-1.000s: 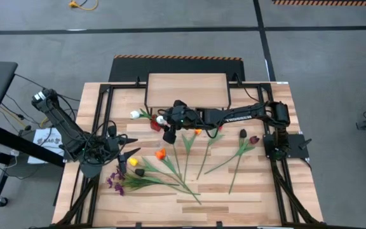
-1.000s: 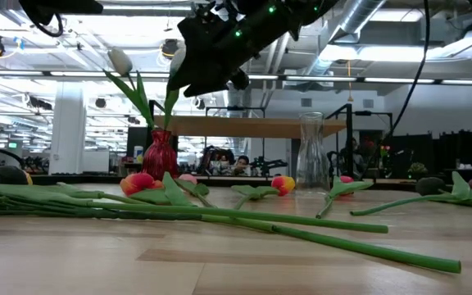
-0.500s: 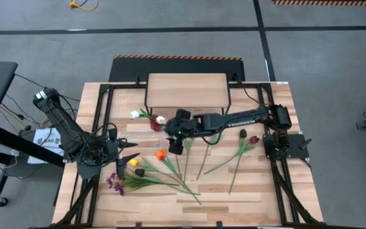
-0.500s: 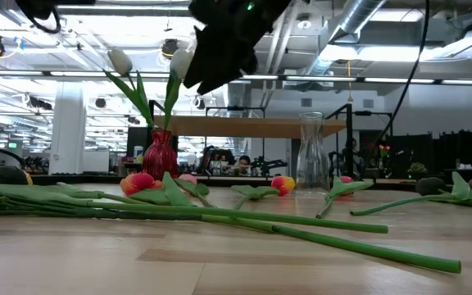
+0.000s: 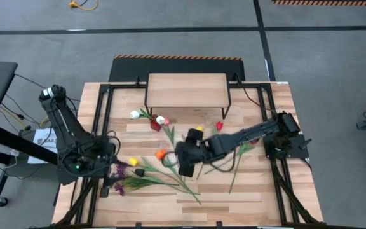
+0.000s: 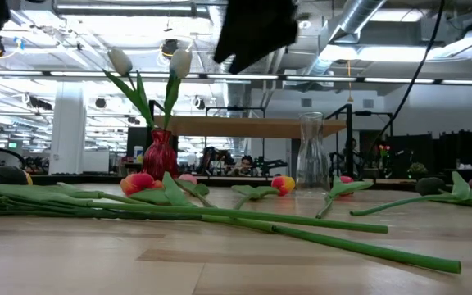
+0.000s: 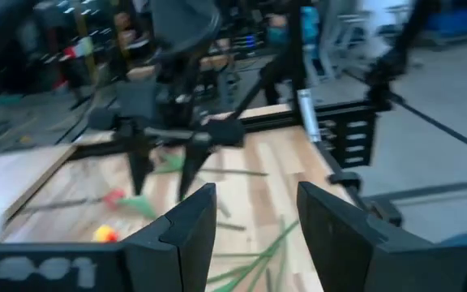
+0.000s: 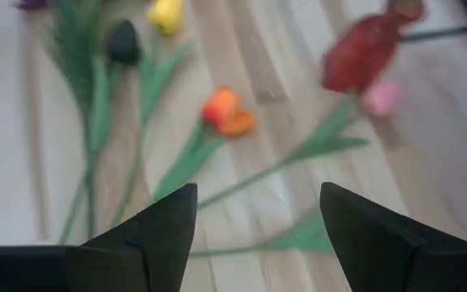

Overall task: Pick and place flowers into a vace then onto a shelf
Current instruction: Put the red flower into the red flower vase

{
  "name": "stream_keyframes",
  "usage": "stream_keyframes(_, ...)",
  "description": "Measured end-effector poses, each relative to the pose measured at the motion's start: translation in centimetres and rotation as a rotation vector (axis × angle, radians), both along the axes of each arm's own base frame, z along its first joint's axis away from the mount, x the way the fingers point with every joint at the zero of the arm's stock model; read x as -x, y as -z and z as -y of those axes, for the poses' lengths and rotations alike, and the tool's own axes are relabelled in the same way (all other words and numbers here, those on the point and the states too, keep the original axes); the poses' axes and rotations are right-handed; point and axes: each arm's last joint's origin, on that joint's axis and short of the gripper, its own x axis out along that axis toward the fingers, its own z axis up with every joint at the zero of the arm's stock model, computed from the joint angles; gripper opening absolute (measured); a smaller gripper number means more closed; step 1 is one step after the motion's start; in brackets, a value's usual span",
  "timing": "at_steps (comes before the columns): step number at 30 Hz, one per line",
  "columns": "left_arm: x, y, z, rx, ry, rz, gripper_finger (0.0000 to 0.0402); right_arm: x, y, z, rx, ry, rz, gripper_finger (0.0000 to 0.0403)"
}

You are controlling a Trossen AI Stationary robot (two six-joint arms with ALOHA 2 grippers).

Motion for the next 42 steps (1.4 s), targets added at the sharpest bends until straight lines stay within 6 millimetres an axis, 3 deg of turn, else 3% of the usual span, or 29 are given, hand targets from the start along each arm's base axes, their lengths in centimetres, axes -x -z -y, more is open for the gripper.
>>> stream_keyframes(4, -0.4, 0.7, 0.9, -0.039, 0.063, 0.031, 0.0164, 1.7, 0.3, -2.0, 0.076, 0.124, -0.005, 0.0255)
stream_keyframes(8, -0.5, 1.9, 0.4, 0.022, 0.167, 0.145, 0.0164, 3.6, 0.4, -4.0, 0.149, 0.223, 0.019, 0.0255)
stream_keyframes(12, 0.1, 4.0, -1.4, 0.132, 0.35, 0.294, 0.0164, 5.0, 0.4, -6.1, 0.166, 0.246, 0.071, 0.0255)
stream_keyframes(18, 0.9, 7.0, -4.5, 0.282, 0.385, 0.427, 0.0164, 6.5, 0.4, -8.3, 0.187, 0.207, 0.094, 0.0255)
stream_keyframes(21, 1.0, 7.7, -4.9, 0.287, 0.388, 0.43, 0.0164, 7.7, 0.4, -8.4, 0.254, 0.243, 0.088, 0.0255)
stream_keyframes(28, 1.0, 7.8, -4.8, 0.275, 0.396, 0.417, 0.0164, 12.4, 1.5, -8.2, 0.367, 0.444, 0.174, 0.0255)
stream_keyframes(37, 0.9, 7.9, -4.8, 0.268, 0.395, 0.409, 0.0164, 18.6, 5.9, -7.1, 0.137, 0.573, 0.458, 0.0255)
stream_keyframes(42, 0.9, 8.1, -4.7, 0.268, 0.398, 0.391, 0.0164, 19.6, 8.5, -6.3, -0.004, 0.627, 0.532, 0.0255)
